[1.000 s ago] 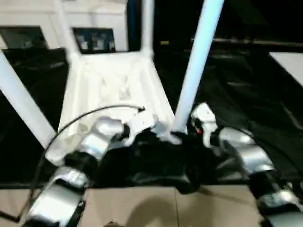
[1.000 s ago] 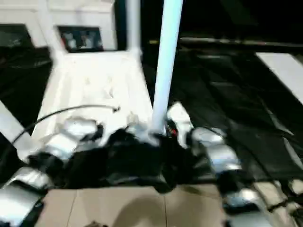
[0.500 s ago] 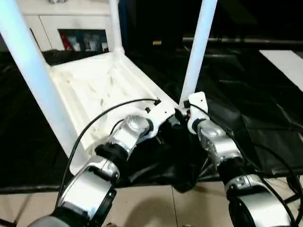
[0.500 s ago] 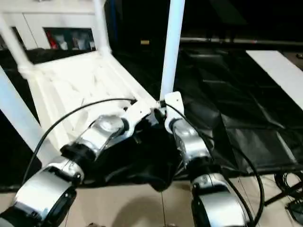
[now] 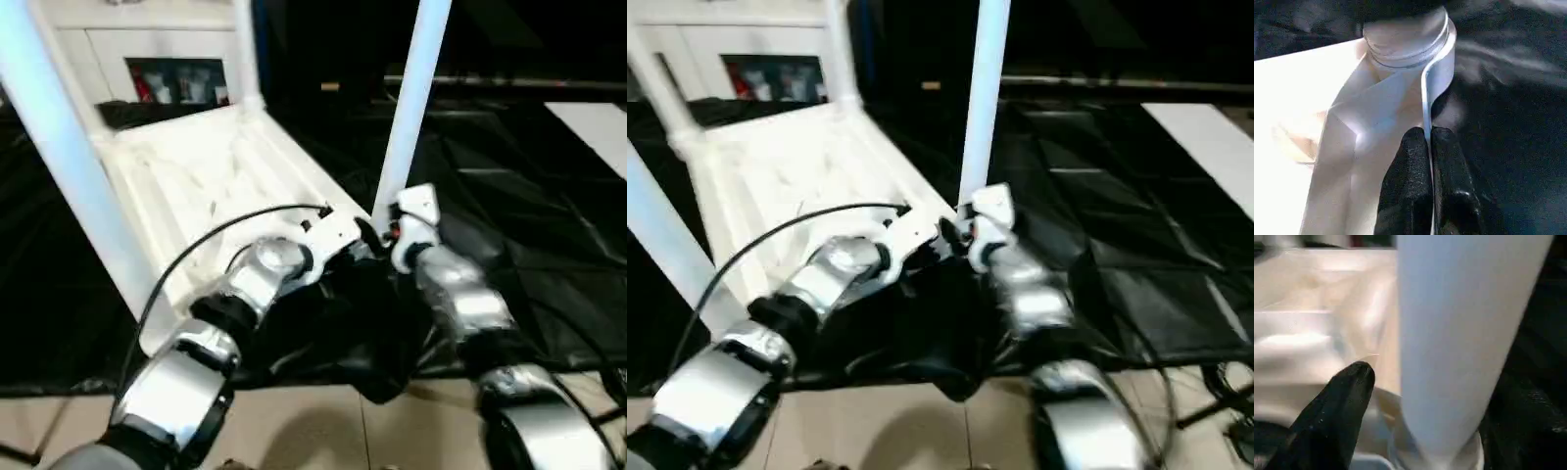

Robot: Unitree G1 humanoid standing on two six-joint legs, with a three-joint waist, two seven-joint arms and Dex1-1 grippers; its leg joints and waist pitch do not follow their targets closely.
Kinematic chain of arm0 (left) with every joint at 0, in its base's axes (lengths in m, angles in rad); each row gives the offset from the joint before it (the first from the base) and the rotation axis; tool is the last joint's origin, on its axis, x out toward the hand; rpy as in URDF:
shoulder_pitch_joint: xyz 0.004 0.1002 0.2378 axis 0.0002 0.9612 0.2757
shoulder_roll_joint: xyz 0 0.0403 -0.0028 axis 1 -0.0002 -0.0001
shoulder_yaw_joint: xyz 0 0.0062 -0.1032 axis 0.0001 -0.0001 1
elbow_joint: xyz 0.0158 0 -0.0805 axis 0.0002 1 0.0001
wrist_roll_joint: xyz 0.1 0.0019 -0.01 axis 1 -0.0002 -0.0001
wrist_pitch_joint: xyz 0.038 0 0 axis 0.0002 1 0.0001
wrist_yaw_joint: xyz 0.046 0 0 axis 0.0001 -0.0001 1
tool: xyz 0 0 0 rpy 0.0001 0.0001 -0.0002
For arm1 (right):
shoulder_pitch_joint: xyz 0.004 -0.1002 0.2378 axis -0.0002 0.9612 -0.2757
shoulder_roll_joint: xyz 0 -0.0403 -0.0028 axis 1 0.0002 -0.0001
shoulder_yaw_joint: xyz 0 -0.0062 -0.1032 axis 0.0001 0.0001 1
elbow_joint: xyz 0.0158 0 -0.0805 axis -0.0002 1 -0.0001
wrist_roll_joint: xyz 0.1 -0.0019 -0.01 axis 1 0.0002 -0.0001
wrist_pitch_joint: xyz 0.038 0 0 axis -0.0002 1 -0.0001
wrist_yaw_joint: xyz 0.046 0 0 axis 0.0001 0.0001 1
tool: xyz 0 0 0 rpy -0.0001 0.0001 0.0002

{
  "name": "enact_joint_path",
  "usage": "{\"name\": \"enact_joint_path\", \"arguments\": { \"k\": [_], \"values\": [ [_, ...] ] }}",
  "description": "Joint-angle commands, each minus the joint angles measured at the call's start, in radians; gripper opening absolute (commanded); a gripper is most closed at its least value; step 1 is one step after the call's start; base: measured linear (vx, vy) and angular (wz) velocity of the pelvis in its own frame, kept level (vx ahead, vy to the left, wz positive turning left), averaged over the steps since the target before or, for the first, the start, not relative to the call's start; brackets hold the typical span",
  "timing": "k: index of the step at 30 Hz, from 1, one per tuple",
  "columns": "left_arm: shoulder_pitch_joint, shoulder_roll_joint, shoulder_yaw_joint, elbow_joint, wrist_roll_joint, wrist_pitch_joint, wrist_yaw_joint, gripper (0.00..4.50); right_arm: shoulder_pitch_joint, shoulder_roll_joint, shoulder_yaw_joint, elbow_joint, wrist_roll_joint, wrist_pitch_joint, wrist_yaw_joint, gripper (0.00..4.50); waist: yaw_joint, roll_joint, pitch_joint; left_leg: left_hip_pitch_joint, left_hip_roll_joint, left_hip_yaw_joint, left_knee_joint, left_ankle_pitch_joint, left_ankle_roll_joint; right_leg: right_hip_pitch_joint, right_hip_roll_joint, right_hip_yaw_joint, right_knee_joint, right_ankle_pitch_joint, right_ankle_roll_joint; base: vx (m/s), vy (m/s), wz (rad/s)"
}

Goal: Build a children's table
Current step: Rotate leg to tighten

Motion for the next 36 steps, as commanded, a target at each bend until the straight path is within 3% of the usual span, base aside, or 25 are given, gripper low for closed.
{"name": "enact_joint_path", "arguments": {
  "k": [1,3,8,10,12,14,17,19,21,24,25,26,28,29,30,31,33,36],
  "values": [
    [0.030,0.035,-0.033,-0.005,0.017,-0.088,-0.101,0.00,0.053,-0.059,0.001,-0.104,0.043,0.046,0.098,3.66,0.004,-0.006,-0.068,0.013,0.010,0.004,-0.063,-0.227,0.063,0.053,-0.034,0.024,-0.069,-0.149,-0.208,0.000,0.000,0.00],
    [0.050,0.085,-0.062,-0.030,0.011,-0.154,-0.240,0.00,0.131,-0.143,0.001,-0.205,0.087,0.079,0.200,3.66,0.017,0.000,-0.068,0.018,0.014,0.004,-0.064,-0.234,0.066,0.056,-0.036,0.026,-0.071,-0.145,-0.207,0.000,0.000,0.00],
    [0.073,0.162,-0.079,-0.075,-0.029,-0.189,-0.442,0.00,0.239,-0.255,-0.022,-0.306,0.124,0.117,0.326,3.66,0.022,0.005,-0.067,0.020,0.017,0.005,-0.066,-0.262,0.046,0.051,-0.037,0.026,-0.064,-0.131,-0.245,0.000,0.000,0.00],
    [0.076,0.178,-0.082,-0.084,-0.033,-0.197,-0.473,0.00,0.248,-0.264,-0.025,-0.311,0.119,0.120,0.330,3.66,0.021,0.004,-0.064,0.021,0.017,0.007,-0.068,-0.292,0.034,0.048,-0.036,0.025,-0.068,-0.175,-0.245,0.000,0.000,0.00],
    [0.079,0.194,-0.084,-0.084,-0.035,-0.213,-0.505,0.00,0.251,-0.262,-0.029,-0.318,0.116,0.127,0.316,3.66,0.018,0.002,-0.062,0.020,0.014,0.006,-0.071,-0.325,0.021,0.046,-0.039,0.025,-0.074,-0.255,-0.223,0.000,0.000,0.00],
    [0.082,0.206,-0.080,-0.084,-0.039,-0.222,-0.532,0.00,0.252,-0.258,-0.027,-0.334,0.126,0.140,0.304,3.66,0.017,-0.001,-0.061,0.021,0.015,0.006,-0.071,-0.323,0.018,0.044,-0.041,0.026,-0.076,-0.280,-0.211,0.000,0.000,0.00],
    [0.078,0.217,-0.078,-0.074,-0.027,-0.237,-0.525,0.00,0.253,-0.254,-0.015,-0.348,0.132,0.149,0.301,3.66,0.021,-0.002,-0.063,0.020,0.017,0.006,-0.070,-0.294,0.020,0.044,-0.040,0.027,-0.072,-0.245,-0.212,0.000,0.000,0.00],
    [0.076,0.227,-0.077,-0.075,-0.022,-0.242,-0.517,0.46,0.255,-0.252,-0.007,-0.361,0.134,0.158,0.301,3.79,0.022,-0.002,-0.064,0.018,0.016,0.005,-0.069,-0.279,0.021,0.046,-0.039,0.026,-0.068,-0.220,-0.214,0.000,0.000,0.00],
    [0.085,0.231,-0.064,-0.095,-0.044,-0.218,-0.537,0.61,0.257,-0.247,-0.003,-0.366,0.131,0.157,0.301,3.79,0.022,-0.005,-0.065,0.018,0.017,0.006,-0.069,-0.274,0.022,0.046,-0.040,0.026,-0.066,-0.208,-0.218,0.000,0.000,0.00],
    [0.147,0.258,-0.026,-0.243,-0.126,-0.152,-0.607,0.93,0.278,-0.227,-0.012,-0.394,0.131,0.161,0.277,3.79,0.018,-0.006,-0.064,0.012,0.017,0.005,-0.070,-0.247,0.026,0.049,-0.041,0.026,-0.060,-0.190,-0.227,0.000,0.000,0.00],
    [0.159,0.263,-0.019,-0.276,-0.141,-0.138,-0.613,1.01,0.283,-0.224,-0.014,-0.403,0.134,0.165,0.272,3.79,0.018,-0.009,-0.065,0.014,0.018,0.006,-0.069,-0.242,0.026,0.049,-0.040,0.027,-0.059,-0.181,-0.229,0.000,0.000,0.00],
    [0.169,0.266,-0.013,-0.302,-0.152,-0.127,-0.616,1.04,0.288,-0.222,-0.016,-0.410,0.137,0.168,0.268,3.79,0.019,-0.005,-0.066,0.019,0.020,0.007,-0.068,-0.239,0.029,0.044,-0.040,0.028,-0.057,-0.165,-0.236,0.000,0.000,0.00],
    [0.210,0.283,0.015,-0.422,-0.192,-0.072,-0.598,1.21,0.310,-0.218,-0.023,-0.440,0.147,0.179,0.257,3.79,0.018,0.006,-0.068,0.018,0.019,0.007,-0.066,-0.229,0.031,0.045,-0.037,0.028,-0.053,-0.125,-0.246,0.000,0.000,0.00],
    [0.210,0.283,0.015,-0.422,-0.192,-0.072,-0.598,1.21,0.310,-0.218,-0.023,-0.440,0.147,0.179,0.257,3.79,0.016,0.002,-0.068,0.017,0.019,0.008,-0.066,-0.219,0.034,0.046,-0.034,0.027,-0.051,-0.091,-0.252,0.000,0.000,0.00],
    [0.236,0.287,0.040,-0.495,-0.218,-0.030,-0.569,1.40,0.323,-0.218,-0.026,-0.458,0.149,0.183,0.249,3.79,0.018,0.007,-0.068,0.022,0.018,0.011,-0.063,-0.228,0.034,0.043,-0.032,0.028,-0.050,-0.088,-0.254,0.000,0.000,0.00],
    [0.276,0.275,0.095,-0.600,-0.242,0.044,-0.474,1.40,0.342,-0.217,-0.036,-0.492,0.151,0.193,0.230,3.79,0.018,0.017,-0.066,0.020,0.020,0.008,-0.066,-0.234,0.029,0.045,-0.035,0.028,-0.048,-0.088,-0.256,0.000,0.000,0.00],
    [0.316,0.260,0.141,-0.686,-0.240,0.107,-0.373,1.53,0.357,-0.213,-0.050,-0.526,0.153,0.204,0.208,3.79,0.013,0.016,-0.063,0.019,0.019,0.008,-0.068,-0.273,0.021,0.049,-0.032,0.027,-0.054,-0.128,-0.246,0.000,0.000,0.00],
    [0.364,0.203,0.214,-0.773,-0.225,0.198,-0.209,1.85,0.372,-0.199,-0.072,-0.561,0.147,0.211,0.157,3.79,0.009,0.016,-0.058,0.020,0.016,0.010,-0.068,-0.303,0.011,0.043,-0.030,0.027,-0.068,-0.237,-0.212,0.000,0.000,0.00]
  ]
}}
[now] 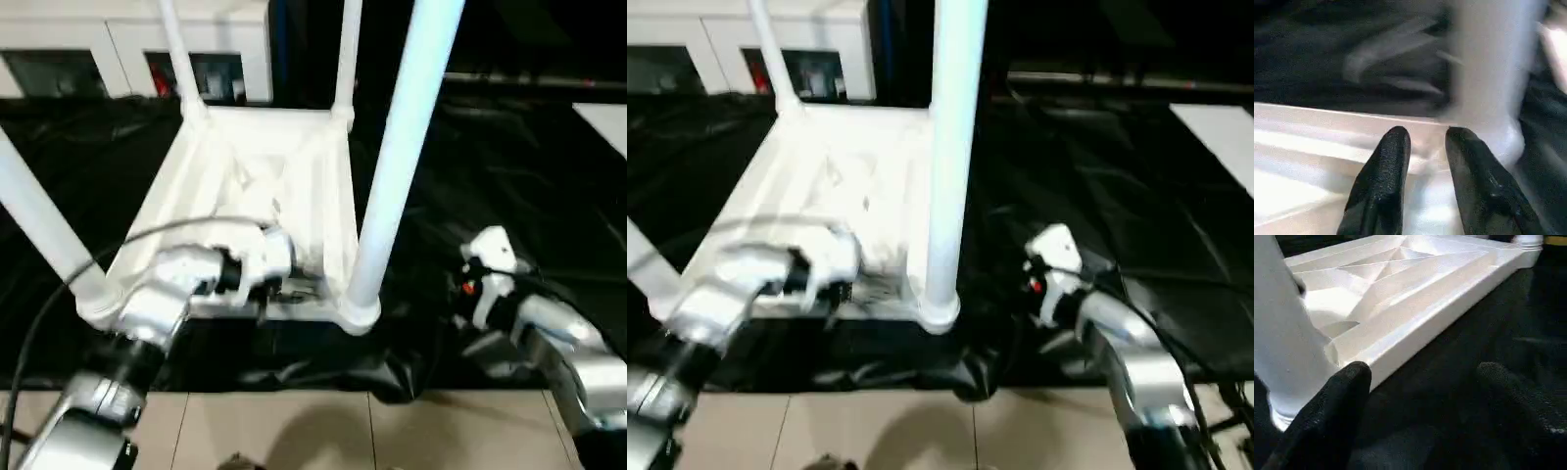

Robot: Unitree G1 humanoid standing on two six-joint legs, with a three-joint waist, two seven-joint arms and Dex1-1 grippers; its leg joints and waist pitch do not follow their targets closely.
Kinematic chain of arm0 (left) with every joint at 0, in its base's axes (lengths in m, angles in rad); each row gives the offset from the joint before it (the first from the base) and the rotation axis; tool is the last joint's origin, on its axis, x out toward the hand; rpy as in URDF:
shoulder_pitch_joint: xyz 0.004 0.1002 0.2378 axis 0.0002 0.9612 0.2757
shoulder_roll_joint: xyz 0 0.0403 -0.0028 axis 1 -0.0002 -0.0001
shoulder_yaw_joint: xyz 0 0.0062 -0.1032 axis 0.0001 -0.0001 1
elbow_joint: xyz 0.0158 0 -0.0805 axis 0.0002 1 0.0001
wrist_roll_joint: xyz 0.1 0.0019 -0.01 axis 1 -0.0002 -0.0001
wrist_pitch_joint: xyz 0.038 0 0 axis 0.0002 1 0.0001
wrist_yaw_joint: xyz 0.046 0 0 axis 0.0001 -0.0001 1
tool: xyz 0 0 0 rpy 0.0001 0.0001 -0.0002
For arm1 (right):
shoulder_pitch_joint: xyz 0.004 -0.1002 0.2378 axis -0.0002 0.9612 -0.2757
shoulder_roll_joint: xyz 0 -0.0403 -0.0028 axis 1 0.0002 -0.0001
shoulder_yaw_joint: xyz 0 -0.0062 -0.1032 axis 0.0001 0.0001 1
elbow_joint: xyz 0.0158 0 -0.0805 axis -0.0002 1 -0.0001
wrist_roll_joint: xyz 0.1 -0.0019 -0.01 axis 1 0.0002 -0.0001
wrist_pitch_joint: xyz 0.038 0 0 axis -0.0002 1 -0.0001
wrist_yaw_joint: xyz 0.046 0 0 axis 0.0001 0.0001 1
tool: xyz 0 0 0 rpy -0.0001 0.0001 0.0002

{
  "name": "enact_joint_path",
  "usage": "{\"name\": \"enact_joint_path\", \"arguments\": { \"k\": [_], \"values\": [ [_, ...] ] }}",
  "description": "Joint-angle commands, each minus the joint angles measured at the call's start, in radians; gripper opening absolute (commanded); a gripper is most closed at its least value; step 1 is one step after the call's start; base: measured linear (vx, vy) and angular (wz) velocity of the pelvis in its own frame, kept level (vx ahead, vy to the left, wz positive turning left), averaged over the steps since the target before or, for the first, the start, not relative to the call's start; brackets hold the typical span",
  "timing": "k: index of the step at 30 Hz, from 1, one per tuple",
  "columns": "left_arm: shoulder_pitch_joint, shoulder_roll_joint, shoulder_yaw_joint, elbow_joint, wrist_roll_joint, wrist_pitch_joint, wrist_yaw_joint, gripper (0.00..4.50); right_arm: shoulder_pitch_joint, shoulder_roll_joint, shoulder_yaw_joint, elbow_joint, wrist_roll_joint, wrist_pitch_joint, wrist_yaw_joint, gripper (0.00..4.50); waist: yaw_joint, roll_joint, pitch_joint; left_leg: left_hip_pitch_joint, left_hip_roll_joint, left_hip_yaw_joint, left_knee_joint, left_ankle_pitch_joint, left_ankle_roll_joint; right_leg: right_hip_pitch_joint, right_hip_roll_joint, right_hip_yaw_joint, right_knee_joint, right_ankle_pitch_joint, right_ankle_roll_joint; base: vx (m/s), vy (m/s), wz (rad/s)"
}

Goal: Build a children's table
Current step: Rotate leg to tighten

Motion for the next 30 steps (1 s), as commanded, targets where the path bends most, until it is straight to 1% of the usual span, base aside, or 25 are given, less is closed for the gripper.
{"name": "enact_joint_path", "arguments": {
  "k": [1,3,4,5,6,7,8,9,10,11,12,13,14,16,17,18,19,20,21,22,23,25,27,29,30],
  "values": [
    [0.032,-0.039,0.056,-0.071,0.016,0.074,0.138,1.85,0.009,0.014,-0.030,-0.053,0.010,0.015,-0.046,3.79,-0.004,0.005,-0.059,0.020,0.014,0.005,-0.068,-0.308,0.009,0.045,-0.030,0.022,-0.072,-0.256,-0.207,0.000,0.000,0.00],
    [0.075,-0.081,0.104,-0.129,0.009,0.083,0.231,1.97,0.025,0.036,-0.041,-0.085,0.017,0.024,-0.080,3.79,-0.008,0.002,-0.060,0.013,0.014,0.003,-0.069,-0.298,0.010,0.046,-0.028,0.022,-0.076,-0.283,-0.176,0.000,0.000,0.00],
    [0.110,-0.104,0.133,-0.170,-0.011,0.091,0.274,1.97,0.041,0.046,-0.043,-0.111,0.026,0.033,-0.089,3.79,-0.006,0.007,-0.058,0.014,0.011,0.003,-0.070,-0.305,0.011,0.043,-0.027,0.021,-0.081,-0.305,-0.165,0.000,0.000,0.00],
    [0.150,-0.132,0.169,-0.207,-0.032,0.064,0.327,2.11,0.062,0.055,-0.048,-0.141,0.033,0.037,-0.100,3.79,-0.009,0.008,-0.060,0.011,0.013,0.001,-0.069,-0.300,0.013,0.044,-0.026,0.022,-0.081,-0.293,-0.158,0.000,0.000,0.00],
    [0.170,-0.145,0.186,-0.225,-0.037,0.049,0.353,2.11,0.072,0.060,-0.051,-0.155,0.037,0.038,-0.106,3.79,-0.012,0.014,-0.060,0.010,0.012,0.001,-0.070,-0.313,0.016,0.042,-0.023,0.021,-0.086,-0.294,-0.153,0.000,0.000,0.00],
    [0.230,-0.175,0.222,-0.288,-0.031,0.034,0.427,2.23,0.098,0.073,-0.063,-0.190,0.044,0.035,-0.128,3.79,-0.013,0.018,-0.061,0.011,0.010,0.000,-0.069,-0.323,0.013,0.041,-0.022,0.019,-0.084,-0.303,-0.148,0.000,0.000,0.00],
    [0.277,-0.199,0.250,-0.337,0.004,0.019,0.503,2.28,0.118,0.086,-0.075,-0.215,0.042,0.025,-0.152,3.79,-0.018,0.016,-0.059,0.007,0.010,-0.002,-0.071,-0.337,0.014,0.042,-0.020,0.017,-0.088,-0.316,-0.138,0.000,0.000,0.00],
    [0.291,-0.206,0.257,-0.352,0.011,0.018,0.521,2.33,0.123,0.091,-0.078,-0.221,0.042,0.023,-0.159,3.79,-0.023,0.016,-0.058,0.007,0.011,-0.002,-0.071,-0.350,0.016,0.040,-0.019,0.017,-0.091,-0.333,-0.125,0.000,0.000,0.00],
    [0.368,-0.243,0.284,-0.419,0.038,-0.005,0.584,2.39,0.149,0.109,-0.084,-0.240,0.035,0.007,-0.184,3.79,-0.028,0.024,-0.057,0.008,0.009,-0.003,-0.073,-0.368,0.014,0.036,-0.017,0.016,-0.095,-0.372,-0.113,0.000,0.000,0.00],
    [0.413,-0.263,0.296,-0.452,0.055,-0.021,0.612,2.39,0.164,0.113,-0.082,-0.246,0.020,-0.001,-0.196,3.79,-0.031,0.022,-0.056,0.005,0.012,-0.005,-0.074,-0.369,0.015,0.038,-0.020,0.015,-0.097,-0.376,-0.108,0.000,0.000,0.00],
    [0.447,-0.272,0.297,-0.476,0.067,-0.023,0.628,2.39,0.175,0.116,-0.080,-0.248,0.015,0.007,-0.206,3.79,-0.033,0.021,-0.053,0.005,0.010,-0.004,-0.074,-0.383,0.016,0.034,-0.018,0.014,-0.104,-0.419,-0.090,0.000,0.000,0.00],
    [0.462,-0.273,0.295,-0.487,0.070,-0.018,0.631,2.39,0.180,0.118,-0.079,-0.248,0.017,0.018,-0.211,3.79,-0.034,0.023,-0.053,0.009,0.008,-0.003,-0.072,-0.394,0.015,0.029,-0.015,0.015,-0.106,-0.436,-0.083,0.000,0.000,0.00],
    [0.495,-0.282,0.298,-0.499,0.074,-0.029,0.644,2.39,0.193,0.117,-0.075,-0.243,0.010,0.004,-0.208,3.79,-0.035,0.023,-0.053,0.011,0.005,-0.004,-0.072,-0.409,0.014,0.025,-0.014,0.016,-0.109,-0.468,-0.066,0.000,0.000,0.00],
    [0.542,-0.295,0.302,-0.517,0.075,-0.046,0.665,2.39,0.212,0.122,-0.076,-0.239,0.010,-0.009,-0.204,3.79,-0.036,0.023,-0.050,0.006,0.006,-0.008,-0.075,-0.420,0.013,0.025,-0.015,0.015,-0.112,-0.484,-0.051,0.000,0.000,0.00],
    [0.555,-0.298,0.304,-0.520,0.080,-0.056,0.675,2.39,0.217,0.121,-0.076,-0.238,0.013,-0.011,-0.199,3.79,-0.036,0.023,-0.049,0.010,0.005,-0.008,-0.074,-0.436,0.011,0.020,-0.014,0.015,-0.116,-0.508,-0.040,0.000,0.000,0.00],
    [0.590,-0.304,0.299,-0.533,0.078,-0.067,0.688,2.39,0.225,0.117,-0.071,-0.238,0.023,-0.016,-0.182,3.79,-0.035,0.010,-0.050,0.007,0.006,-0.009,-0.074,-0.438,0.014,0.021,-0.015,0.015,-0.116,-0.513,-0.032,0.000,0.000,0.00],
    [0.590,-0.304,0.299,-0.533,0.078,-0.067,0.688,2.39,0.225,0.117,-0.071,-0.238,0.023,-0.016,-0.182,3.79,-0.033,0.016,-0.049,0.005,0.007,-0.011,-0.077,-0.437,0.014,0.023,-0.017,0.015,-0.114,-0.517,-0.032,0.000,0.000,0.00],
    [0.619,-0.303,0.289,-0.545,0.068,-0.071,0.693,2.39,0.223,0.112,-0.058,-0.237,0.027,-0.020,-0.169,3.79,-0.034,0.019,-0.048,0.007,0.005,-0.010,-0.076,-0.444,0.011,0.018,-0.015,0.015,-0.118,-0.533,-0.023,0.000,0.000,0.00],
    [0.632,-0.311,0.292,-0.555,0.030,-0.050,0.685,2.58,0.215,0.109,-0.044,-0.233,0.022,-0.025,-0.161,3.79,-0.033,0.009,-0.048,0.005,0.005,-0.012,-0.076,-0.444,0.013,0.020,-0.018,0.014,-0.116,-0.538,-0.021,0.000,0.000,0.00],
    [0.643,-0.319,0.293,-0.568,-0.002,-0.036,0.674,2.58,0.209,0.110,-0.036,-0.231,0.029,-0.032,-0.146,3.79,-0.033,0.012,-0.047,0.003,0.005,-0.012,-0.077,-0.442,0.013,0.020,-0.018,0.014,-0.117,-0.544,-0.019,0.000,0.000,0.00],
    [0.643,-0.319,0.293,-0.568,-0.002,-0.036,0.674,2.68,0.209,0.110,-0.036,-0.231,0.029,-0.032,-0.146,3.96,-0.033,0.012,-0.047,0.005,0.005,-0.011,-0.076,-0.446,0.013,0.017,-0.019,0.014,-0.119,-0.557,-0.017,0.000,0.000,0.00],
    [0.671,-0.325,0.288,-0.585,-0.003,-0.023,0.681,2.86,0.192,0.127,-0.018,-0.210,0.047,-0.034,-0.129,4.14,-0.032,0.002,-0.047,0.003,0.005,-0.011,-0.076,-0.437,0.016,0.018,-0.018,0.014,-0.119,-0.551,-0.014,0.000,0.000,0.00],
    [0.699,-0.324,0.281,-0.606,0.023,-0.017,0.707,3.06,0.189,0.147,0.000,-0.200,0.043,-0.039,-0.134,4.38,-0.034,0.008,-0.046,0.000,0.007,-0.014,-0.079,-0.440,0.012,0.019,-0.019,0.014,-0.116,-0.536,-0.013,0.000,0.000,0.00],
    [0.713,-0.318,0.273,-0.623,0.043,-0.012,0.713,3.20,0.202,0.151,0.003,-0.207,0.042,-0.031,-0.140,4.50,-0.032,0.008,-0.047,0.008,0.007,-0.013,-0.078,-0.455,0.006,0.014,-0.016,0.016,-0.119,-0.536,-0.008,0.000,0.000,0.00],
    [0.715,-0.312,0.271,-0.629,0.050,-0.017,0.718,3.24,0.207,0.150,0.007,-0.204,0.030,-0.029,-0.149,4.50,-0.031,0.006,-0.048,0.005,0.007,-0.015,-0.081,-0.455,0.004,0.018,-0.016,0.015,-0.118,-0.522,-0.008,0.000,0.000,0.00]
  ]
}}
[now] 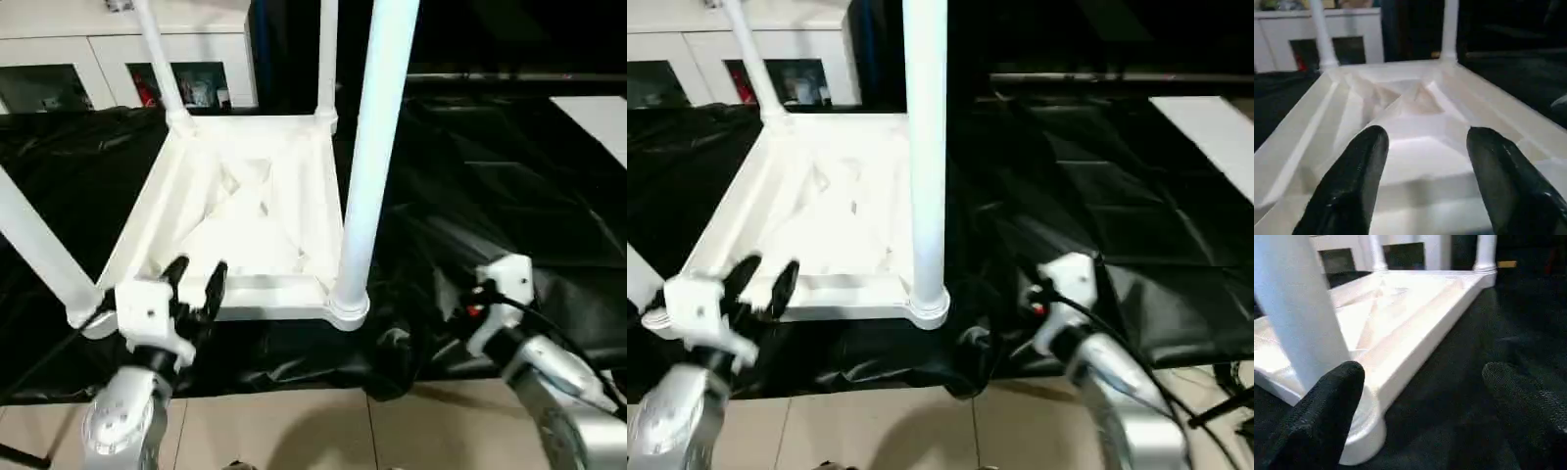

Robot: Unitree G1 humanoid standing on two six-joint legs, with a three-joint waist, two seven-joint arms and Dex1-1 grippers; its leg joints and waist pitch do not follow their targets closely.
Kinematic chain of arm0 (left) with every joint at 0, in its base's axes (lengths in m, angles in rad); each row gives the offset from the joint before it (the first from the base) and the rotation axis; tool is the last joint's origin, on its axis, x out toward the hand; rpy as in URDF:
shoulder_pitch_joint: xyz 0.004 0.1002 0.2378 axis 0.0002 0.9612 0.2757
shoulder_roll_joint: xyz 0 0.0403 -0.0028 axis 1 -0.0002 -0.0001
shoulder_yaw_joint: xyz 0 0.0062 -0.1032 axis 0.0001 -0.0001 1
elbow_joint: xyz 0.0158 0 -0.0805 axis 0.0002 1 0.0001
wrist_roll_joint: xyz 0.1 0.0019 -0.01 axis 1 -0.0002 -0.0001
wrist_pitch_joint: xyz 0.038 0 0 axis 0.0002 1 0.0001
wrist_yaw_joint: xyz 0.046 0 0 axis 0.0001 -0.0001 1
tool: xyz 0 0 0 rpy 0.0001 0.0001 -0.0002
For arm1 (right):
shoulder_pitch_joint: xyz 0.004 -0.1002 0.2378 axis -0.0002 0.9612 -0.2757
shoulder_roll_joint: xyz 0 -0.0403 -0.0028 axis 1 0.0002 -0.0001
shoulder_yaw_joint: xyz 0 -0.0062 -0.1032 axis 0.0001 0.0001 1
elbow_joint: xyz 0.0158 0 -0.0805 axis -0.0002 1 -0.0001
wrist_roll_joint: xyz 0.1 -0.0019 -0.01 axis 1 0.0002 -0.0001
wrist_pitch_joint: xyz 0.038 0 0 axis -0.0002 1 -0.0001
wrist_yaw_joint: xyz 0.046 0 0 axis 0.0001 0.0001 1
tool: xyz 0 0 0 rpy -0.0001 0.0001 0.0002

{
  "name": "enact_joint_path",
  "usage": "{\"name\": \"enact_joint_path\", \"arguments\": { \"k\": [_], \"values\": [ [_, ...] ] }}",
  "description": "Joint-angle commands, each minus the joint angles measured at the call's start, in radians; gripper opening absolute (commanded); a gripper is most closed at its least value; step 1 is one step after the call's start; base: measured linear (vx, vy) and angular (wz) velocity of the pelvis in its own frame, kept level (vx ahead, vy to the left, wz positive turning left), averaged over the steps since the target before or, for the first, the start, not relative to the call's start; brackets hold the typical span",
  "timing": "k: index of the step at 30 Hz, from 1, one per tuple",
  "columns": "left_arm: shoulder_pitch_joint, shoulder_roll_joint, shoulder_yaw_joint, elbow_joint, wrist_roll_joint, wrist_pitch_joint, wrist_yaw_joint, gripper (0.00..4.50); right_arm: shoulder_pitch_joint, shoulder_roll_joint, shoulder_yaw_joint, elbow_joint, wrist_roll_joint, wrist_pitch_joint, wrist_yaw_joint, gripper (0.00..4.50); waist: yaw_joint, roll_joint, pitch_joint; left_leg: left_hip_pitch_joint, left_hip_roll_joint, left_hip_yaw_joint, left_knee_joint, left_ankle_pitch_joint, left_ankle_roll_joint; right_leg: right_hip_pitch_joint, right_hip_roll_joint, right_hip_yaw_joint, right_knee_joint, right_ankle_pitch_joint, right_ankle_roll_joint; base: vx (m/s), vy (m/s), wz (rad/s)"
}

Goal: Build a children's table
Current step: Rotate leg to tighten

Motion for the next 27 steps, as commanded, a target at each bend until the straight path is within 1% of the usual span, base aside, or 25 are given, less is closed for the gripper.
{"name": "enact_joint_path", "arguments": {
  "k": [1,3,4,6,7,8,9,10,11,12,13,14,15,16,17,18,19,20,21,22,23,24,25,26,27],
  "values": [
    [-0.001,0.013,-0.002,-0.035,0.022,0.008,0.013,3.29,0.012,-0.001,0.003,0.011,-0.011,-0.001,-0.011,4.50,0.002,-0.006,-0.040,0.012,0.009,-0.007,-0.080,-0.455,0.003,0.015,-0.018,0.017,-0.104,-0.509,-0.024,0.000,0.000,0.00],
    [-0.010,0.026,0.007,-0.036,0.012,0.006,0.019,3.49,0.013,0.000,0.017,0.022,-0.023,-0.011,-0.011,4.50,0.008,0.001,-0.041,0.015,0.009,-0.006,-0.081,-0.467,0.001,0.015,-0.019,0.018,-0.102,-0.481,-0.038,0.000,0.000,0.00],
    [-0.010,0.026,0.007,-0.036,0.012,0.006,0.019,3.57,0.013,0.000,0.017,0.022,-0.023,-0.011,-0.011,4.50,0.009,-0.002,-0.041,0.012,0.007,-0.003,-0.079,-0.464,0.011,0.016,-0.025,0.021,-0.104,-0.483,-0.041,0.000,0.000,0.00],
    [-0.013,0.034,0.014,-0.039,0.000,0.005,0.023,3.65,0.011,0.001,0.027,0.023,-0.022,-0.018,-0.001,4.50,0.018,-0.010,-0.045,-0.007,-0.005,0.008,-0.061,-0.363,0.106,0.031,-0.071,0.044,-0.116,-0.535,-0.053,0.000,0.000,0.00],
    [-0.008,0.035,0.013,-0.041,-0.006,0.007,0.024,3.71,0.009,0.004,0.024,0.026,-0.017,-0.017,0.000,4.50,0.024,-0.013,-0.047,-0.011,-0.007,0.010,-0.051,-0.329,0.132,0.034,-0.086,0.054,-0.122,-0.551,-0.053,0.000,0.000,0.00],
    [-0.004,0.037,0.011,-0.041,-0.004,0.004,0.026,3.82,0.009,0.003,0.023,0.028,-0.016,-0.019,0.001,4.50,0.036,-0.017,-0.049,-0.025,-0.007,-0.001,-0.017,-0.259,0.185,0.045,-0.137,0.087,-0.135,-0.594,-0.054,0.000,0.000,0.00],
    [-0.003,0.039,0.010,-0.041,-0.001,0.001,0.028,4.00,0.008,0.002,0.023,0.031,-0.016,-0.021,0.002,4.50,0.052,-0.020,-0.051,-0.044,-0.001,-0.024,0.031,-0.194,0.227,0.060,-0.203,0.126,-0.146,-0.642,-0.062,0.003,0.089,-0.04],
    [-0.003,0.040,0.010,-0.039,0.000,-0.001,0.031,4.00,0.005,0.000,0.021,0.037,-0.014,-0.024,0.004,4.50,0.055,-0.024,-0.049,-0.050,0.005,-0.035,0.047,-0.181,0.234,0.059,-0.220,0.137,-0.151,-0.666,-0.071,0.003,0.089,-0.04],
    [-0.003,0.040,0.010,-0.039,0.000,-0.001,0.032,4.03,0.005,-0.001,0.021,0.039,-0.014,-0.024,0.004,4.50,0.061,-0.009,-0.050,-0.050,0.012,-0.054,0.041,-0.161,0.247,0.058,-0.216,0.129,-0.148,-0.656,-0.103,0.010,0.149,-0.06],
    [-0.003,0.041,0.008,-0.041,-0.001,-0.004,0.038,4.14,0.002,-0.008,0.018,0.050,-0.020,-0.035,0.007,4.50,0.052,-0.010,-0.047,-0.038,0.001,-0.043,-0.006,-0.173,0.290,0.042,-0.138,0.083,-0.127,-0.583,-0.117,0.019,0.183,-0.05],
    [0.002,0.039,0.007,-0.045,-0.004,-0.004,0.041,4.14,0.004,-0.011,0.010,0.054,-0.019,-0.040,0.009,4.50,0.044,-0.008,-0.051,-0.026,-0.010,-0.029,-0.024,-0.173,0.321,0.036,-0.095,0.057,-0.108,-0.533,-0.116,0.019,0.183,-0.05],
    [0.004,0.038,0.007,-0.047,-0.006,-0.005,0.043,4.26,0.005,-0.013,0.006,0.058,-0.018,-0.043,0.011,4.50,0.028,0.001,-0.059,0.026,-0.021,-0.010,-0.035,-0.162,0.395,0.006,-0.037,0.028,-0.082,-0.425,-0.110,0.005,0.173,0.02],
    [0.003,0.039,0.007,-0.047,-0.009,-0.005,0.045,4.37,0.003,-0.014,0.003,0.062,-0.016,-0.045,0.011,4.50,0.010,-0.001,-0.047,0.028,-0.024,-0.005,-0.045,-0.202,0.424,-0.007,-0.013,0.011,-0.074,-0.401,-0.108,-0.022,0.179,0.06],
    [0.010,0.038,0.005,-0.051,-0.009,-0.007,0.046,4.43,0.008,-0.020,0.000,0.063,-0.018,-0.050,0.011,4.50,-0.006,0.016,-0.051,0.036,-0.028,-0.001,-0.062,-0.260,0.435,-0.005,0.010,-0.020,-0.046,-0.357,-0.095,-0.022,0.179,0.06],
    [0.017,0.039,-0.002,-0.056,-0.006,-0.017,0.045,4.47,0.011,-0.025,-0.010,0.068,-0.020,-0.058,0.007,4.50,-0.025,0.022,-0.044,0.037,-0.031,0.004,-0.088,-0.282,0.426,-0.007,0.033,-0.052,0.002,-0.293,-0.069,-0.040,0.189,0.05],
    [0.022,0.038,-0.006,-0.060,-0.003,-0.023,0.046,4.47,0.016,-0.029,-0.020,0.071,-0.019,-0.062,0.005,4.50,-0.036,0.021,-0.038,0.029,-0.020,0.004,-0.110,-0.314,0.413,0.001,0.033,-0.071,0.045,-0.228,-0.036,-0.049,0.146,0.01],
    [0.025,0.038,-0.009,-0.063,0.000,-0.027,0.048,4.47,0.020,-0.032,-0.026,0.072,-0.019,-0.064,0.004,4.50,-0.040,0.005,-0.035,0.027,-0.015,0.010,-0.110,-0.344,0.401,0.002,0.019,-0.073,0.042,-0.209,-0.023,-0.049,0.146,0.01],
    [0.034,0.040,-0.017,-0.073,0.019,-0.038,0.054,4.47,0.036,-0.042,-0.047,0.076,-0.016,-0.070,0.003,4.50,-0.034,-0.017,-0.028,0.007,-0.013,0.034,-0.109,-0.501,0.297,0.016,-0.043,-0.050,-0.023,-0.282,-0.002,-0.075,0.096,0.06],
    [0.039,0.044,-0.024,-0.079,0.038,-0.042,0.061,4.47,0.045,-0.049,-0.060,0.079,-0.013,-0.072,0.004,4.50,-0.012,-0.039,-0.037,0.040,-0.018,0.019,-0.029,-0.612,0.177,-0.009,-0.140,0.027,-0.111,-0.490,-0.027,-0.070,0.064,0.15],
    [0.045,0.042,-0.030,-0.081,0.043,-0.045,0.067,4.47,0.059,-0.062,-0.072,0.090,-0.019,-0.086,0.009,4.50,-0.001,-0.032,-0.034,0.026,0.018,-0.040,-0.015,-0.590,0.130,0.023,-0.192,0.058,-0.139,-0.604,-0.052,-0.070,0.064,0.15],
    [0.047,0.042,-0.033,-0.080,0.043,-0.046,0.070,4.47,0.065,-0.071,-0.078,0.099,-0.025,-0.096,0.011,4.50,-0.006,-0.015,-0.026,0.032,0.027,-0.060,-0.043,-0.636,0.087,0.021,-0.154,0.032,-0.131,-0.627,-0.054,-0.070,0.085,-0.03],
    [0.051,0.037,-0.034,-0.079,0.038,-0.048,0.075,4.47,0.073,-0.081,-0.090,0.109,-0.023,-0.102,0.017,4.50,-0.036,0.007,-0.024,0.027,0.034,-0.085,-0.121,-0.847,-0.099,0.036,-0.028,-0.017,-0.067,-0.446,-0.028,-0.105,0.118,-0.21],
    [0.051,0.036,-0.034,-0.078,0.037,-0.048,0.077,4.47,0.076,-0.085,-0.094,0.110,-0.022,-0.104,0.020,4.50,-0.034,0.022,-0.021,0.024,0.051,-0.099,-0.166,-0.971,-0.196,0.046,0.003,-0.031,-0.024,-0.293,-0.041,-0.105,0.118,-0.21],
    [0.053,0.035,-0.035,-0.075,0.037,-0.049,0.083,4.47,0.083,-0.099,-0.108,0.112,-0.015,-0.106,0.031,4.50,-0.031,0.031,-0.020,0.009,0.076,-0.108,-0.201,-1.019,-0.267,0.055,0.014,-0.045,0.025,-0.146,-0.059,-0.115,0.079,-0.05],
    [0.053,0.035,-0.033,-0.071,0.037,-0.052,0.090,4.47,0.087,-0.116,-0.120,0.109,0.002,-0.098,0.054,4.50,-0.002,0.032,-0.016,-0.016,0.140,-0.107,-0.249,-1.004,-0.252,0.062,0.040,-0.075,0.123,-0.034,-0.047,-0.115,-0.023,0.15]
  ]
}}
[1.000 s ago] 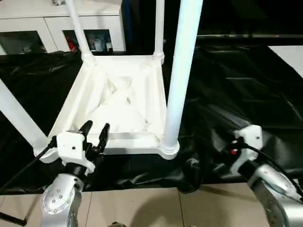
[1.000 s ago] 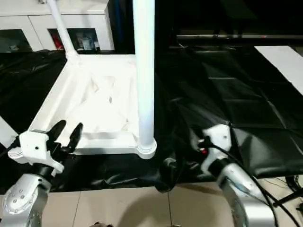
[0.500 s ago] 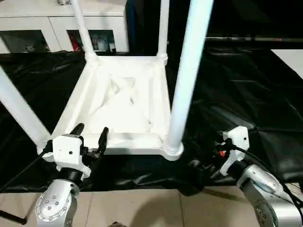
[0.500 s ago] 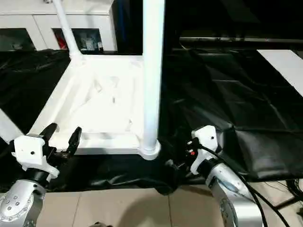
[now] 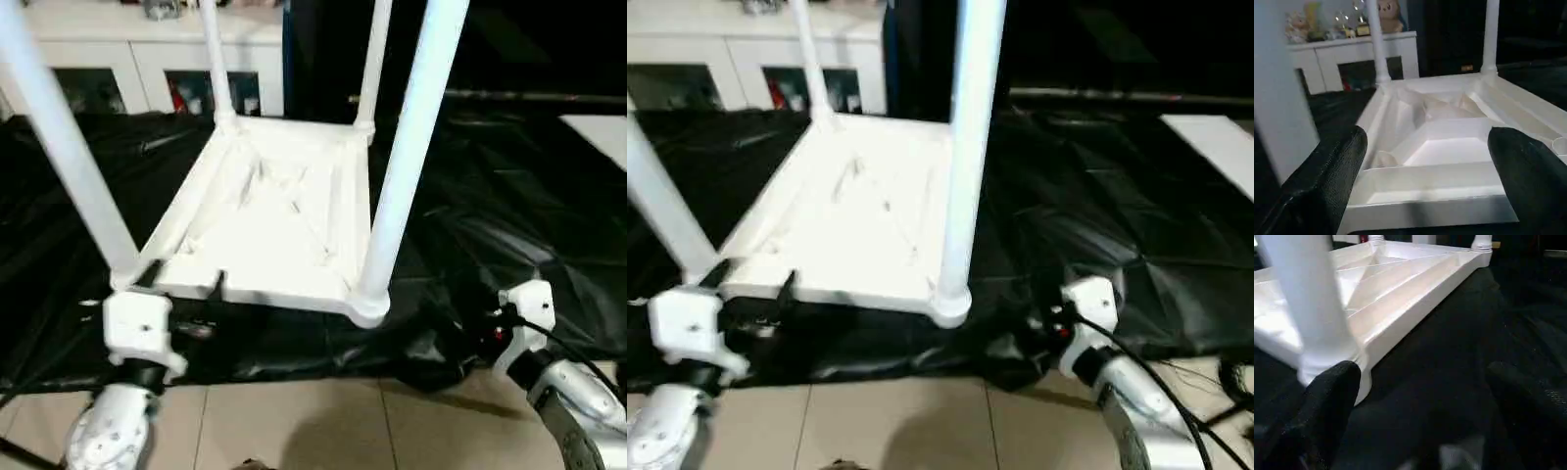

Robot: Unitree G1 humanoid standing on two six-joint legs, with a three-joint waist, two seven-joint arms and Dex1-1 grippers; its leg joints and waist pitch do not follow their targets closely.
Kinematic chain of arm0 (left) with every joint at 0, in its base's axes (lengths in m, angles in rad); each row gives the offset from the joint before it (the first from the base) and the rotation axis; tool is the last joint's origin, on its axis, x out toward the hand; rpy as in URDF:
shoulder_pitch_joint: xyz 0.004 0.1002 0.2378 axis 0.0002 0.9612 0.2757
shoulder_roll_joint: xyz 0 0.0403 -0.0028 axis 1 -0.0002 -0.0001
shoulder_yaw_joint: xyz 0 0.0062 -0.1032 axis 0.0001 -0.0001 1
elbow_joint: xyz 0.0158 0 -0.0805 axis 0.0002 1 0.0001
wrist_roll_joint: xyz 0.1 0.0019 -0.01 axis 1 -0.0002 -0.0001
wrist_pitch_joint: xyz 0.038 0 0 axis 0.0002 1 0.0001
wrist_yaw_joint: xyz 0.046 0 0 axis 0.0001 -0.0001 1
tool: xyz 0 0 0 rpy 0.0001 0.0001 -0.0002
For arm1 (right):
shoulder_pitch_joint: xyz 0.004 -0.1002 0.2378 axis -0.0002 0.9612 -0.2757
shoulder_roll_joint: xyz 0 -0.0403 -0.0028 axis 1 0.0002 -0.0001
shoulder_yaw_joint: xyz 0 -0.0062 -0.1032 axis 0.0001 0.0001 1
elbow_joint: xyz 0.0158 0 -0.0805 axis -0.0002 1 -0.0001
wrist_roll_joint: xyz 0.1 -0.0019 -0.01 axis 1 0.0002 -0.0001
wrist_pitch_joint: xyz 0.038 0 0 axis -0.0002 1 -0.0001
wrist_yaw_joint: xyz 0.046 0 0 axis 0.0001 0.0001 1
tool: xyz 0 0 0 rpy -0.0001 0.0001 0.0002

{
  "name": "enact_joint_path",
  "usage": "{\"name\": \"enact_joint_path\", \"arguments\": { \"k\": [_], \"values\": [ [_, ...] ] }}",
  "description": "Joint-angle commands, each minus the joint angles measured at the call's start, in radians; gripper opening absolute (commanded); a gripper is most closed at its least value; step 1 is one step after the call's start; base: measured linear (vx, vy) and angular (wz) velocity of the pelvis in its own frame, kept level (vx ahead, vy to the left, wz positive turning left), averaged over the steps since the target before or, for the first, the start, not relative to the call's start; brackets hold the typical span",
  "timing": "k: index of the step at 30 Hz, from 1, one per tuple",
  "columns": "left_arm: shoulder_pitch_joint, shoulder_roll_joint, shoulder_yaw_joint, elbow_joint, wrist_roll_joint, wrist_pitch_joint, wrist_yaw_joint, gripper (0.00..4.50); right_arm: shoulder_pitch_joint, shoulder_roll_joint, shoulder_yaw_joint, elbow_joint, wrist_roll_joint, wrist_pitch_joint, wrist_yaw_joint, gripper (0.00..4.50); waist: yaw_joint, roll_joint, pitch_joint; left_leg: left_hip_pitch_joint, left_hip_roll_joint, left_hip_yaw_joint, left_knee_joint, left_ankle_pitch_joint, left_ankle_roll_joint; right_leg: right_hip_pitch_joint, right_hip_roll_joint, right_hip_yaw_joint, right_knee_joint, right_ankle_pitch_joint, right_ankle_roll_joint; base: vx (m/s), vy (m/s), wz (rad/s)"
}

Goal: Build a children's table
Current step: Rotate leg to tighten

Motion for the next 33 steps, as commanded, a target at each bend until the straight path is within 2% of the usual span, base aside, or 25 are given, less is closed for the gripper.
{"name": "enact_joint_path", "arguments": {
  "k": [1,2,5,6,7,8,9,10,11,12,13,14,15,16,17,18,19,21,24,27,28,29,30,31,33],
  "values": [
    [0.003,-0.011,-0.010,-0.004,0.008,-0.009,0.015,4.47,0.000,-0.037,-0.041,-0.003,0.020,-0.006,0.028,4.50,0.022,0.021,-0.025,0.002,0.227,-0.113,-0.287,-0.962,-0.332,0.014,0.045,-0.035,0.070,-0.007,-0.030,-0.115,-0.023,0.15],
    [0.003,-0.011,-0.010,-0.002,0.008,-0.010,0.016,4.47,0.001,-0.041,-0.043,-0.004,0.024,-0.004,0.034,4.50,0.037,0.027,-0.026,0.005,0.221,-0.096,-0.279,-0.930,-0.280,0.019,0.050,-0.037,0.083,-0.084,-0.039,-0.106,-0.099,0.17],
    [-0.005,-0.019,0.010,0.005,-0.007,0.004,0.038,4.47,0.000,-0.080,-0.030,-0.031,0.049,0.015,0.094,4.50,0.050,-0.010,-0.061,0.034,0.217,-0.127,-0.244,-0.717,-0.181,0.046,0.015,0.035,0.034,-0.243,-0.035,-0.125,-0.131,0.00],
    [-0.015,-0.017,0.020,0.014,-0.005,0.019,0.049,4.47,-0.015,-0.098,-0.009,-0.054,0.068,0.038,0.133,4.50,0.039,-0.081,-0.068,0.048,0.058,-0.077,-0.048,-0.438,-0.148,0.026,-0.100,0.086,-0.153,-0.464,-0.227,-0.167,-0.153,-0.14],
    [-0.032,-0.005,0.020,0.031,0.017,0.032,0.060,4.47,-0.045,-0.100,0.016,-0.055,0.072,0.049,0.152,4.50,0.043,-0.096,-0.046,-0.018,-0.016,-0.061,0.152,-0.179,-0.034,0.045,-0.149,0.096,-0.224,-0.532,-0.316,-0.167,-0.153,-0.14],
    [-0.038,-0.002,0.020,0.036,0.021,0.034,0.062,4.47,-0.054,-0.098,0.022,-0.052,0.070,0.050,0.155,4.50,0.071,-0.058,0.015,-0.069,-0.055,-0.059,0.179,-0.017,0.019,0.054,-0.094,0.109,-0.240,-0.628,-0.197,-0.143,-0.162,-0.12],
    [-0.078,0.012,0.020,0.068,0.034,0.048,0.070,4.47,-0.112,-0.078,0.058,-0.023,0.055,0.052,0.155,4.50,0.069,-0.074,0.029,-0.064,-0.053,-0.060,0.196,-0.018,-0.007,0.041,-0.101,0.095,-0.245,-0.710,-0.122,-0.133,-0.138,-0.20],
    [-0.108,0.016,0.020,0.089,0.041,0.059,0.080,4.47,-0.145,-0.056,0.078,0.001,0.045,0.045,0.150,4.50,0.071,-0.076,0.017,-0.033,-0.039,-0.080,0.175,-0.076,-0.037,0.056,-0.116,0.093,-0.229,-0.805,-0.038,-0.133,-0.138,-0.20],
    [-0.108,0.016,0.020,0.089,0.041,0.059,0.080,4.47,-0.145,-0.056,0.078,0.001,0.045,0.045,0.150,4.50,0.073,-0.070,-0.001,-0.011,-0.018,-0.088,0.103,-0.113,-0.038,0.088,-0.114,0.072,-0.207,-0.739,-0.004,-0.110,-0.086,-0.31],
    [-0.154,0.025,0.019,0.122,0.046,0.063,0.088,4.47,-0.192,-0.019,0.104,0.045,0.023,0.039,0.128,4.50,0.082,-0.046,-0.034,-0.002,0.032,-0.106,0.014,-0.139,-0.011,0.120,-0.095,0.060,-0.175,-0.500,-0.009,-0.102,-0.056,-0.20],
    [-0.154,0.025,0.019,0.122,0.046,0.063,0.088,4.47,-0.192,-0.019,0.104,0.045,0.023,0.039,0.128,4.50,0.078,-0.029,-0.046,0.025,0.058,-0.111,-0.019,-0.140,0.004,0.113,-0.078,0.038,-0.176,-0.400,-0.008,-0.102,-0.056,-0.20],
    [-0.225,0.038,0.014,0.184,0.055,0.073,0.093,4.47,-0.248,0.031,0.141,0.110,-0.025,0.006,0.092,4.50,0.064,-0.012,-0.058,0.071,0.186,-0.191,-0.078,-0.178,0.073,0.071,-0.064,0.023,-0.127,-0.203,0.009,-0.113,-0.052,0.04],
    [-0.252,0.043,0.012,0.208,0.055,0.077,0.093,4.47,-0.271,0.049,0.154,0.139,-0.051,-0.009,0.068,4.50,0.044,-0.003,-0.055,0.078,0.233,-0.215,-0.096,-0.212,0.093,0.051,-0.074,0.027,-0.081,-0.128,-0.014,-0.092,-0.060,0.02],
    [-0.264,0.045,0.012,0.220,0.056,0.078,0.093,4.47,-0.282,0.058,0.160,0.153,-0.064,-0.016,0.056,4.50,0.035,-0.004,-0.047,0.064,0.224,-0.207,-0.107,-0.292,0.091,0.049,-0.108,0.055,-0.046,-0.051,-0.056,-0.092,-0.060,0.02],
    [-0.267,0.046,0.012,0.223,0.056,0.078,0.093,4.47,-0.285,0.060,0.161,0.157,-0.068,-0.018,0.052,4.50,0.046,-0.021,-0.038,0.046,0.157,-0.164,-0.082,-0.349,0.016,0.054,-0.138,0.073,-0.098,-0.079,-0.085,-0.073,-0.052,-0.01],
    [-0.292,0.047,0.013,0.243,0.057,0.083,0.097,4.47,-0.303,0.079,0.168,0.174,-0.065,-0.005,0.039,4.50,0.063,-0.027,-0.029,0.045,0.113,-0.127,-0.064,-0.329,-0.035,0.061,-0.149,0.072,-0.140,-0.261,-0.108,-0.060,-0.038,0.09],
    [-0.330,0.048,0.014,0.266,0.057,0.085,0.108,4.47,-0.325,0.102,0.187,0.189,-0.067,0.002,0.031,4.50,0.074,-0.024,-0.028,0.048,0.105,-0.116,-0.054,-0.288,-0.040,0.063,-0.149,0.070,-0.156,-0.355,-0.106,-0.060,-0.038,0.09],
    [-0.342,0.048,0.014,0.274,0.057,0.085,0.111,4.47,-0.333,0.108,0.193,0.194,-0.067,0.004,0.029,4.50,0.088,-0.029,-0.028,0.052,0.103,-0.097,-0.061,-0.200,-0.026,0.059,-0.121,0.057,-0.173,-0.474,-0.088,0.000,0.000,0.00],
    [-0.363,0.050,0.020,0.288,0.058,0.107,0.135,4.47,-0.347,0.137,0.209,0.206,-0.094,-0.010,-0.006,4.50,0.084,-0.008,-0.042,0.049,0.160,-0.117,-0.090,-0.226,-0.025,0.053,-0.102,0.050,-0.127,-0.206,-0.136,0.000,0.000,0.00],
    [-0.346,0.042,0.037,0.285,0.031,0.094,0.140,4.47,-0.341,0.147,0.247,0.209,-0.153,-0.056,-0.026,4.50,0.087,-0.003,-0.047,0.050,0.147,-0.106,-0.088,-0.283,-0.037,0.070,-0.112,0.051,-0.121,-0.169,-0.160,0.000,0.000,0.00],
    [-0.339,0.041,0.040,0.284,0.028,0.091,0.140,4.47,-0.339,0.148,0.254,0.211,-0.160,-0.062,-0.026,4.50,0.079,-0.004,-0.039,-0.032,0.087,-0.133,-0.100,-0.287,0.017,0.141,-0.119,-0.014,-0.126,-0.241,-0.122,0.000,0.000,0.00],
    [-0.339,0.041,0.040,0.284,0.028,0.091,0.140,4.47,-0.339,0.148,0.254,0.211,-0.160,-0.062,-0.026,4.50,0.080,-0.012,-0.041,-0.008,0.074,-0.122,-0.066,-0.308,0.038,0.145,-0.143,-0.020,-0.174,-0.386,-0.087,0.050,0.003,0.37],
    [-0.321,0.040,0.039,0.279,0.024,0.093,0.135,4.47,-0.336,0.148,0.267,0.212,-0.159,-0.061,-0.017,4.50,0.084,-0.007,-0.037,-0.016,0.070,-0.101,-0.021,-0.234,0.060,0.170,-0.171,-0.033,-0.213,-0.520,-0.078,0.086,0.021,0.59],
    [-0.321,0.040,0.039,0.279,0.024,0.093,0.135,4.47,-0.336,0.148,0.267,0.212,-0.159,-0.061,-0.017,4.50,0.086,-0.007,-0.032,-0.007,0.073,-0.090,-0.007,-0.224,0.066,0.171,-0.182,-0.044,-0.234,-0.579,-0.078,0.086,0.021,0.59],
    [-0.313,0.037,0.028,0.279,0.026,0.088,0.130,4.47,-0.333,0.147,0.275,0.213,-0.144,-0.056,0.010,4.50,0.081,0.007,-0.022,0.001,0.086,-0.078,-0.009,-0.220,0.071,0.193,-0.165,-0.084,-0.254,-0.628,-0.085,0.107,0.048,0.59]
  ]
}}
